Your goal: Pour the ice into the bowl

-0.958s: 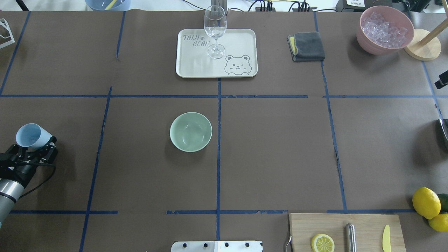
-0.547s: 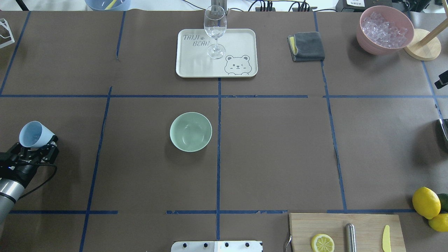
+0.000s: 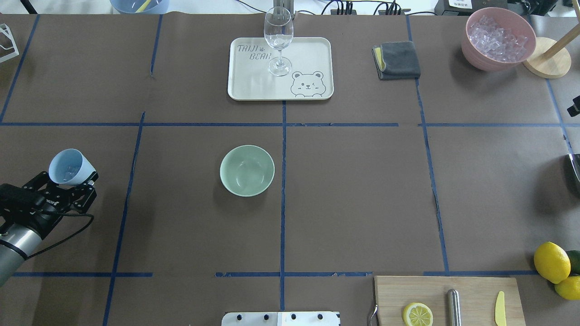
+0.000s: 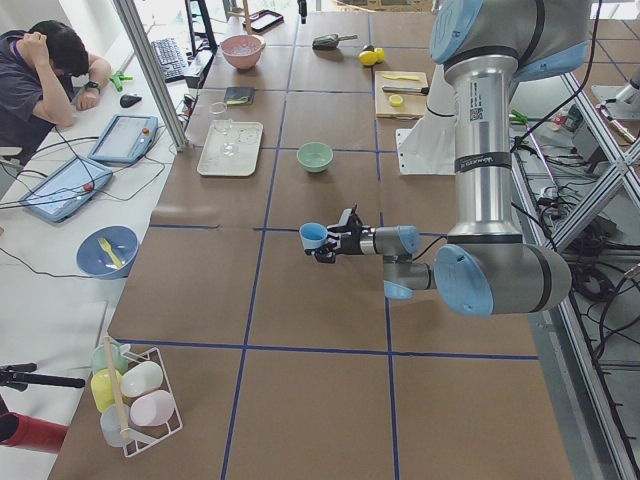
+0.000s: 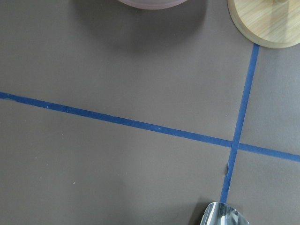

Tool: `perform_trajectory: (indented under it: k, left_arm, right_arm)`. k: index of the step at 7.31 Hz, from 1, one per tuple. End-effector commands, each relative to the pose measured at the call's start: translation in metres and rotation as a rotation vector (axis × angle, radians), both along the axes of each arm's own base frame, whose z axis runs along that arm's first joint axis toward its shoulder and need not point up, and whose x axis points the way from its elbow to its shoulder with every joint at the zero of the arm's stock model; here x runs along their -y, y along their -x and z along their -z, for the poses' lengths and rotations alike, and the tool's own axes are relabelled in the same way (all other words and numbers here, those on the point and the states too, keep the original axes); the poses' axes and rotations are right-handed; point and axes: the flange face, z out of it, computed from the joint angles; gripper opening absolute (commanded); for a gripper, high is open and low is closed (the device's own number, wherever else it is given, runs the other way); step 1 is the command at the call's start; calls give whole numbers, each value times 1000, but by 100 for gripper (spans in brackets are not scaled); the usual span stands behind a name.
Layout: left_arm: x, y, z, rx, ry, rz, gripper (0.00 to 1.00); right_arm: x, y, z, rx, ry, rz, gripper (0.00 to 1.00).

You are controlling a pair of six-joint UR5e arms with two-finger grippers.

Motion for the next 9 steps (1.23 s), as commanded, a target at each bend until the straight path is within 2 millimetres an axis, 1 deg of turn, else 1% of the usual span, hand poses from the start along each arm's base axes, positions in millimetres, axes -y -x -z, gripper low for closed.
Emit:
perform_trajectory:
  k: [1, 2, 3, 4, 5, 6, 7, 8, 9]
  left_arm:
    - [14, -28, 47, 119, -142, -34, 0]
    - [22, -50, 76, 117, -180, -28, 0]
    - [29, -74, 98, 126, -179, -27, 0]
    - [39, -104, 126, 167, -166, -27, 0]
    - [44, -124, 146, 193, -158, -18, 0]
    - [45, -132, 148, 241, -153, -9, 0]
    - [46, -135, 155, 342, -204, -11, 0]
    - [50, -140, 173, 450, -268, 36, 0]
    - [53, -152, 201, 521, -316, 53, 0]
  right_arm:
    - [-15, -21, -23, -8, 44, -33, 100]
    - [-26, -35, -35, -6, 68, -57, 100]
    - [-31, -42, -41, -6, 76, -65, 100]
    - [-39, -56, -50, -12, 54, -45, 100]
    - [-48, -72, -58, -10, 31, -31, 100]
    - [-56, -78, -67, -10, 48, -40, 100]
    - [-58, -81, -69, -10, 51, -46, 100]
    - [-63, -84, -73, -11, 60, -52, 100]
    - [-66, -86, -76, -11, 67, -57, 100]
